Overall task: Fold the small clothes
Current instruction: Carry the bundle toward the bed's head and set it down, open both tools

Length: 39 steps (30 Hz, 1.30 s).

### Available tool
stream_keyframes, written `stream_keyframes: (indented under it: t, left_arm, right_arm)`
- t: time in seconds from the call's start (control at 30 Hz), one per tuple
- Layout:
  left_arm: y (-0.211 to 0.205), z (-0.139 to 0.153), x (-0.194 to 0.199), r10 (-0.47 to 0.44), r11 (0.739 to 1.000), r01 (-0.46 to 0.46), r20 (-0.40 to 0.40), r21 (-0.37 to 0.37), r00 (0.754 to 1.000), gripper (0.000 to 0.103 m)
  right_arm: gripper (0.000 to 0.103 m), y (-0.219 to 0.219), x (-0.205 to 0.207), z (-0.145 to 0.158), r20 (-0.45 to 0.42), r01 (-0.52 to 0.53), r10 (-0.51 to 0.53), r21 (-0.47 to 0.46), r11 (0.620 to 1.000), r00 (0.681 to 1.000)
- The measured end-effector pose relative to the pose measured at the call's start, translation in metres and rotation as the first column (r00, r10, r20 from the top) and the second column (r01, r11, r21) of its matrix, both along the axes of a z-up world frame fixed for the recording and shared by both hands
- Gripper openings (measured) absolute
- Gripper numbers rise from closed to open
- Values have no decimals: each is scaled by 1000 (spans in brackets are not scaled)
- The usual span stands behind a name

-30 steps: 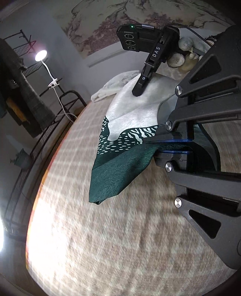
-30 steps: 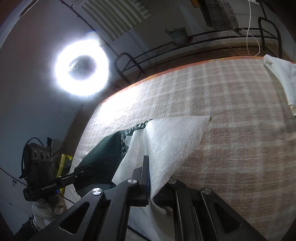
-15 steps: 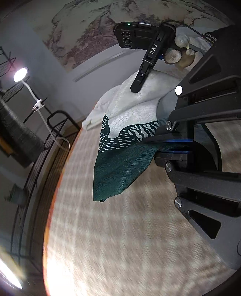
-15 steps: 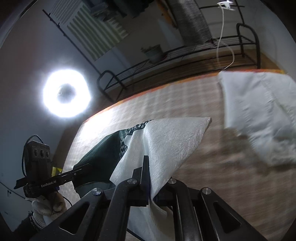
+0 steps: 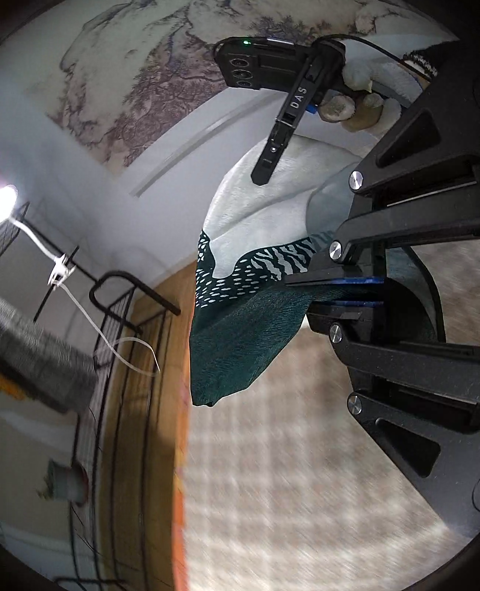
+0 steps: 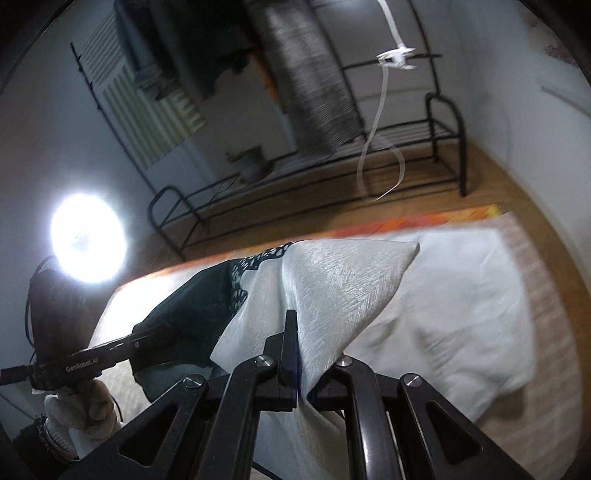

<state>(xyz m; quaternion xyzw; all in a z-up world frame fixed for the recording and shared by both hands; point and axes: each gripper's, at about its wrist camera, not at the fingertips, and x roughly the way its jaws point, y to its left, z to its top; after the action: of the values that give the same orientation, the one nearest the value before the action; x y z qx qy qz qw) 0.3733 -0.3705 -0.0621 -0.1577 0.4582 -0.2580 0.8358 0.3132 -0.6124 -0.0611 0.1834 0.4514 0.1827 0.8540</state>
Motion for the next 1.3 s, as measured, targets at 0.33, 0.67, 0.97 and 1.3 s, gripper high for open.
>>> stream_keyframes:
  t: [0.33,0.67,0.97,1.3]
  left_arm:
    - [-70,-27,37,-35,999,35,16,19,999,3]
    - [-94,-45,38,-62,995,63,-14,81,998,3]
    - [-94,-47,33,-62,987,70,-55,143,997,8]
    - [-99,-25,6,-78,971,77,-4,225,997,49]
  right_arm:
    - [1,-67,46,-20,27,44,-42,-67,997,999]
    - [1,-77,62,-57,-29,23,-27,-128,991,999]
    - [24,-78,64,-63,-68,55,-77,-281,958,995]
    - [32,-88,51,-38,-21,128,-143,-340,932,989]
